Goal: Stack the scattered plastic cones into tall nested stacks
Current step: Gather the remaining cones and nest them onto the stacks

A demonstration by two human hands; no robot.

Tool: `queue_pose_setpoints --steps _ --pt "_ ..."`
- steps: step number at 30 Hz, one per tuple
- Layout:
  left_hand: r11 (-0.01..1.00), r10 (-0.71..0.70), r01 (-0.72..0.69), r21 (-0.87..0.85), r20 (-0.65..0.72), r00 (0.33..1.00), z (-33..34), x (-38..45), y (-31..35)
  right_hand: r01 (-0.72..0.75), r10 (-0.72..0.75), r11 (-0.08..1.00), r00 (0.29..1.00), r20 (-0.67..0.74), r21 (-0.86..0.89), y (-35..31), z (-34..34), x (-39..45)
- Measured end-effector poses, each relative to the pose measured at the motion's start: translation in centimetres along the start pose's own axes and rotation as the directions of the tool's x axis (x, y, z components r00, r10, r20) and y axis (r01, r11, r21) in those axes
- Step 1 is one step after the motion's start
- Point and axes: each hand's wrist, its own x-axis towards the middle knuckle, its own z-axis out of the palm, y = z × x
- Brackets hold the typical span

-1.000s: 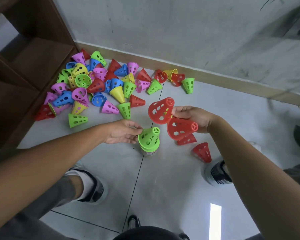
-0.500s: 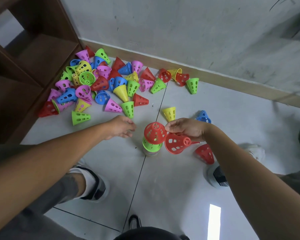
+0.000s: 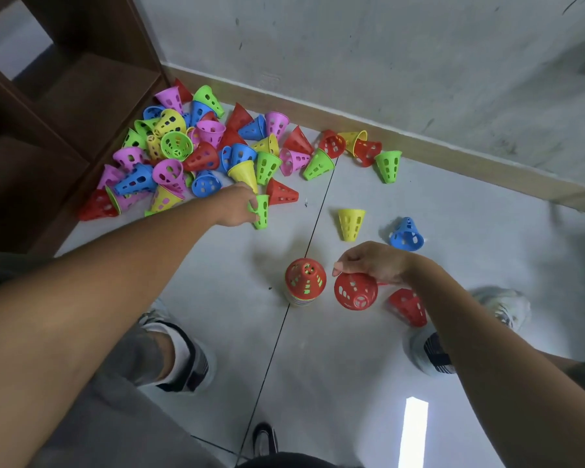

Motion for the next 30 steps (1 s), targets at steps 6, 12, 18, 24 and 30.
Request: queue_pose_setpoints --steps 6,12,18,24,30 --pt "1.0 -0.013 0.012 0.021 0.06 0.998 0.8 1.9 1.3 0.058 -0.048 0.982 0.997 -0.061 0.177 -1.0 -2.7 -0.8" --pt "1.0 -0.02 0.022 -0.017 0.101 0.995 2.0 3.1 1.9 0.173 -0.187 0.924 0.982 0.008 0.342 -4.3 -3.1 -1.4" --pt "0.999 -0.049 0.048 0.01 0.126 0.991 3.2 3.4 1.0 0.166 -0.229 0.845 0.971 0.063 0.509 -5.7 -1.2 -0.4" --pt "0.998 -0.04 0.037 0.054 0.05 0.998 3.6 3.6 -0.8 0.111 -0.129 0.91 0.991 0.019 0.4 -4.8 0.1 0.9" --pt "0.996 -0.056 0.054 0.071 0.026 0.998 3.7 4.2 -2.4 0.053 -0.04 0.975 0.997 -0.065 0.215 -3.9 1.0 1.5"
